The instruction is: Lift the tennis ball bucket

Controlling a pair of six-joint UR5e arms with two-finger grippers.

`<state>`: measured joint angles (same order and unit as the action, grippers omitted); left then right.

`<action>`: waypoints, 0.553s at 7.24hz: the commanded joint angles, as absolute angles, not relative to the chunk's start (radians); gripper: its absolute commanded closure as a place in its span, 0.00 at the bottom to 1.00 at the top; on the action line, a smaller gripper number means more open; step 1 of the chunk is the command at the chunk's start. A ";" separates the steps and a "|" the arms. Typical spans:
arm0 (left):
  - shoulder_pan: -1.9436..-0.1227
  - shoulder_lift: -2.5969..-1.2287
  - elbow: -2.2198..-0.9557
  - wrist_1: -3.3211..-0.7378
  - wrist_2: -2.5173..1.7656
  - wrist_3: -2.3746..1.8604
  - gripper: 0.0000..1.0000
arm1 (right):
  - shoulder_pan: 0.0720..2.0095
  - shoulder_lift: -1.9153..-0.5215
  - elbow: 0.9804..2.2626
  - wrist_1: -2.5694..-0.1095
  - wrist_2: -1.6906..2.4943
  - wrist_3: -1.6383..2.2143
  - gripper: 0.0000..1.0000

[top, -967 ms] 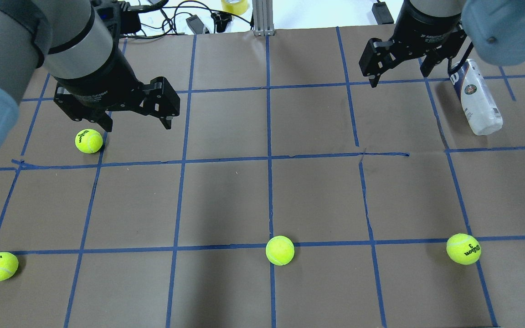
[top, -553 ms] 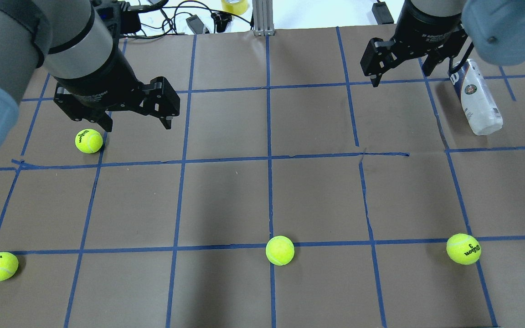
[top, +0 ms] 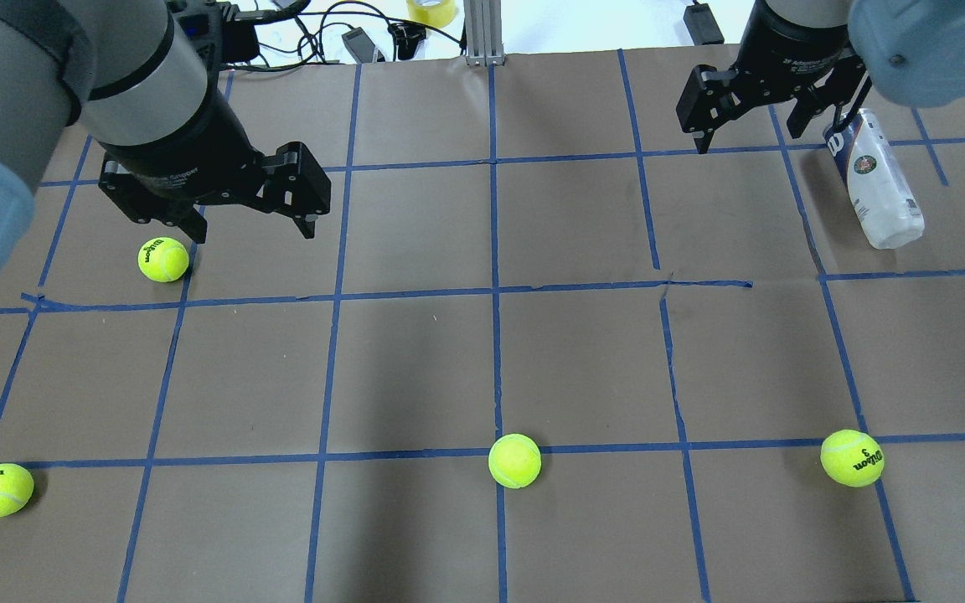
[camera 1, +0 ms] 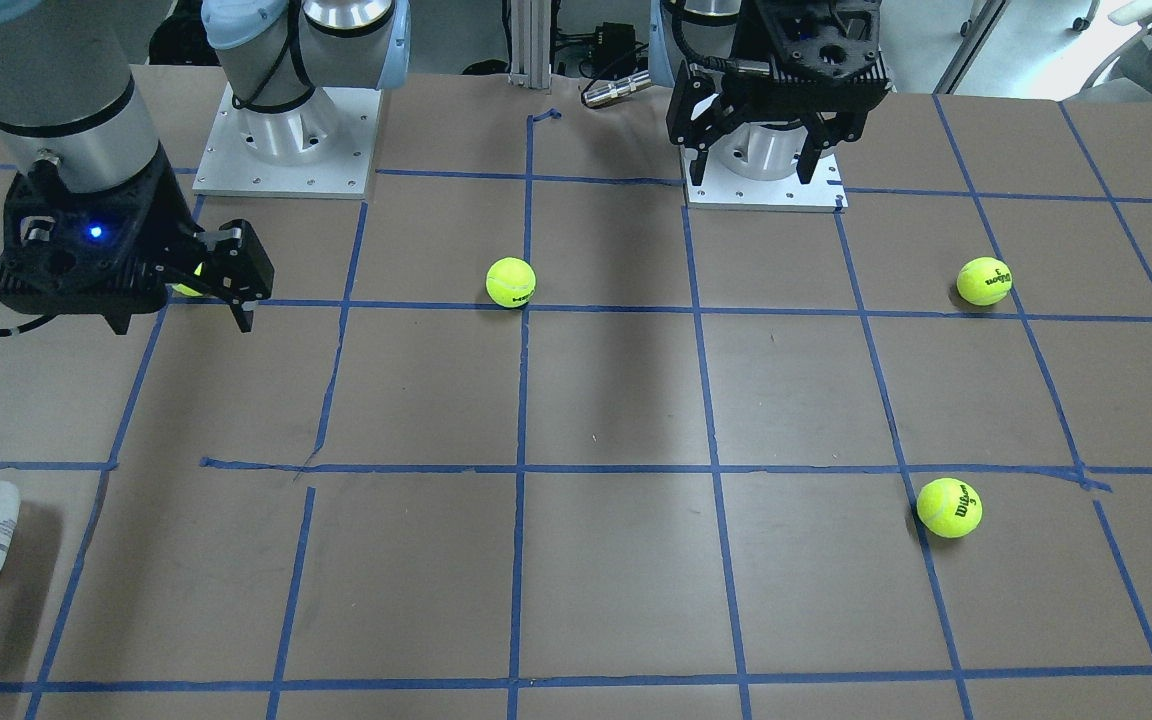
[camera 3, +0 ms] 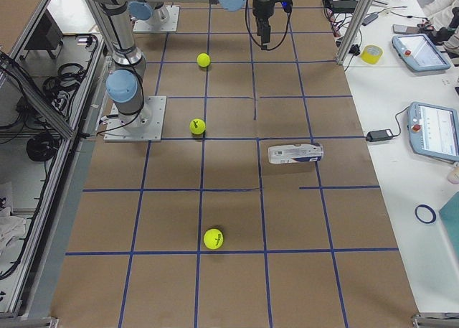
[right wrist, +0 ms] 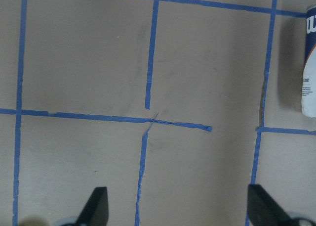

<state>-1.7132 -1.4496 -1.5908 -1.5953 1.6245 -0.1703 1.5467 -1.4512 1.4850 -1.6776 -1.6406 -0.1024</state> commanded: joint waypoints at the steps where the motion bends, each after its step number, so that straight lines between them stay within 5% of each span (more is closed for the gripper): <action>1: -1.712 -1.450 -1.589 -1.595 1.624 -0.170 0.00 | 1.485 -1.358 1.429 -1.710 -1.638 -0.109 0.00; 4: -1.713 -1.450 -1.591 -1.595 1.624 -0.170 0.00 | 1.384 -1.111 1.217 -1.717 -1.632 -0.271 0.00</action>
<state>-1.7122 -1.4497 -1.5906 -1.5947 1.6245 -0.1703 1.4321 -1.2078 1.3016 -1.7149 -1.6379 -0.1847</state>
